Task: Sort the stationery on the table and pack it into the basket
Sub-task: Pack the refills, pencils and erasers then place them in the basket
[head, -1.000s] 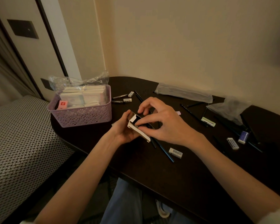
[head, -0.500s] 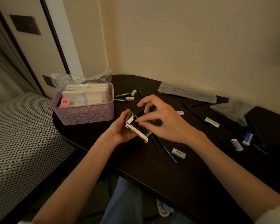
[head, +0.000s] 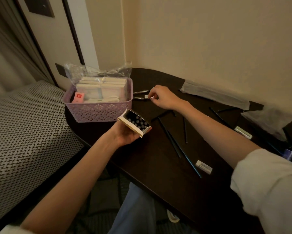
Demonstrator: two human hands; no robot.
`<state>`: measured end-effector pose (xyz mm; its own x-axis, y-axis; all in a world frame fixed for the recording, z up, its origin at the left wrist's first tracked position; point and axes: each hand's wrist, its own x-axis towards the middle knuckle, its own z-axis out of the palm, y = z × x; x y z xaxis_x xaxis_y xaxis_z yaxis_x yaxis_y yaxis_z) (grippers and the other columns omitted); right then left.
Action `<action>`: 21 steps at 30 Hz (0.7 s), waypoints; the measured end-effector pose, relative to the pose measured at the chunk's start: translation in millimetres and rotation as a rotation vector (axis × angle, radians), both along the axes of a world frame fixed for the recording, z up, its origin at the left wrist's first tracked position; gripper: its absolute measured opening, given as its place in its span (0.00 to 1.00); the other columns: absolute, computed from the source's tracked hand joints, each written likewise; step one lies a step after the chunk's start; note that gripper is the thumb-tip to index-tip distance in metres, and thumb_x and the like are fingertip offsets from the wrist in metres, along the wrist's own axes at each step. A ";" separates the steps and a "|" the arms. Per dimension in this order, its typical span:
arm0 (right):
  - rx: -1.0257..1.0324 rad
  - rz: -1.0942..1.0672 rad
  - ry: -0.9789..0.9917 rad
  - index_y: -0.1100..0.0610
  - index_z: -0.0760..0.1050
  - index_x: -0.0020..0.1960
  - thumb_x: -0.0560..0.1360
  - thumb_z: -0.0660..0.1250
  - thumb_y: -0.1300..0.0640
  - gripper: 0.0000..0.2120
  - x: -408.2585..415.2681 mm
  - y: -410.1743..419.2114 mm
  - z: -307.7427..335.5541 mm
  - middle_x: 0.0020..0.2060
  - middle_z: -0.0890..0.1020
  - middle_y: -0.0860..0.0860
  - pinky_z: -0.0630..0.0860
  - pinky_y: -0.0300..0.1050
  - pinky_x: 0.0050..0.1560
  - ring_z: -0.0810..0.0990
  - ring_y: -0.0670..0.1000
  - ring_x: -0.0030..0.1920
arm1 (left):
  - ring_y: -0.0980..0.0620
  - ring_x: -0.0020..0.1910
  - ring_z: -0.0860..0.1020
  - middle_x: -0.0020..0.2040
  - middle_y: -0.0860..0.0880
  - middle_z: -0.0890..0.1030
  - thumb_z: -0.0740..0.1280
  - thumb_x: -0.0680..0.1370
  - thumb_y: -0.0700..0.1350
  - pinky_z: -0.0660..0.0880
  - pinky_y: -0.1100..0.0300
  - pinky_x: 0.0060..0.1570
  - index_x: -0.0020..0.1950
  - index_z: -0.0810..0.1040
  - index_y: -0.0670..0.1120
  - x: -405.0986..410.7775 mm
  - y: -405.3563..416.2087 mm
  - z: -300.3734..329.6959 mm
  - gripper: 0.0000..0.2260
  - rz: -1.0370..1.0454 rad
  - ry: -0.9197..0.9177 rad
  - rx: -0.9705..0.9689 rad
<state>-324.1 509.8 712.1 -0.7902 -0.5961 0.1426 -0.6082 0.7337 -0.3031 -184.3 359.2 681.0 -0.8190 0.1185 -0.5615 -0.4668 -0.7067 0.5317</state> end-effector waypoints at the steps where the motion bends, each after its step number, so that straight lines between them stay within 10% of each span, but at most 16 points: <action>1: 0.033 0.009 0.003 0.57 0.76 0.61 0.78 0.64 0.62 0.12 -12.0 -10.3 -2.4 0.60 0.75 0.55 0.74 0.39 0.52 0.77 0.50 0.56 | 0.35 0.49 0.79 0.51 0.33 0.78 0.57 0.81 0.54 0.75 0.40 0.55 0.55 0.74 0.37 -2.5 -2.9 -0.4 0.21 -0.002 -0.003 0.009; 15: 0.133 0.013 0.137 0.61 0.78 0.52 0.78 0.63 0.58 0.09 -81.9 -77.6 -66.9 0.51 0.78 0.59 0.75 0.54 0.52 0.75 0.59 0.54 | 0.34 0.52 0.77 0.41 0.35 0.83 0.65 0.66 0.49 0.64 0.42 0.70 0.38 0.84 0.35 -17.9 -14.6 0.6 0.18 -0.212 0.055 -0.037; 21: 0.040 -0.007 0.021 0.59 0.77 0.42 0.76 0.65 0.61 0.05 -65.9 -59.7 -39.1 0.42 0.79 0.55 0.75 0.44 0.45 0.77 0.50 0.41 | 0.35 0.67 0.71 0.58 0.35 0.77 0.62 0.76 0.53 0.65 0.43 0.70 0.54 0.76 0.38 -19.3 -19.0 -6.9 0.19 -0.122 0.040 0.035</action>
